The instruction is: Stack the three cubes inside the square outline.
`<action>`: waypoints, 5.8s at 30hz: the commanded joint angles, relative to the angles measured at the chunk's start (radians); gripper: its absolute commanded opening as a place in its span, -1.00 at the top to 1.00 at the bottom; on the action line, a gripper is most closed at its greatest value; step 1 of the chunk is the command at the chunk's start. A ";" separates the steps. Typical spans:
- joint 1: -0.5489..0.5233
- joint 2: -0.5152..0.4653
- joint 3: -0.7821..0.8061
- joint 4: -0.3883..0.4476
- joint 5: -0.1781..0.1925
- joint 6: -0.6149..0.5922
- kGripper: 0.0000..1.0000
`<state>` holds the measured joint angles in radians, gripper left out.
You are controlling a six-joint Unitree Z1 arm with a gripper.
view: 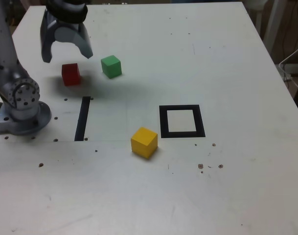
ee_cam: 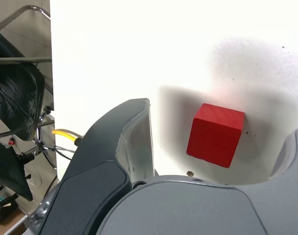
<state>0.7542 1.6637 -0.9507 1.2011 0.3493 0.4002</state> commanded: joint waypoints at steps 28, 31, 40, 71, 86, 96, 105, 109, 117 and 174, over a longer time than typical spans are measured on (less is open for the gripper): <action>0.020 0.097 0.076 -0.172 -0.029 0.036 -0.67; 0.024 0.094 0.071 -0.172 -0.028 0.041 -0.63; 0.027 0.080 0.061 -0.147 -0.037 0.045 -0.12; 0.015 0.066 0.043 -0.132 -0.079 0.076 0.44; -0.224 -0.019 -0.132 0.063 -0.161 0.031 0.44; -0.457 -0.002 -0.252 0.157 -0.199 -0.106 0.44; -0.614 0.082 -0.399 0.245 -0.218 -0.184 0.44; -0.677 0.156 -0.484 0.300 -0.213 -0.204 0.43; -0.774 0.189 -0.560 0.300 -0.230 -0.304 0.44; -0.848 0.543 -0.791 0.221 -0.242 -0.384 0.27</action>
<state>-0.0962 2.2019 -1.7438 1.4253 0.1048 0.0145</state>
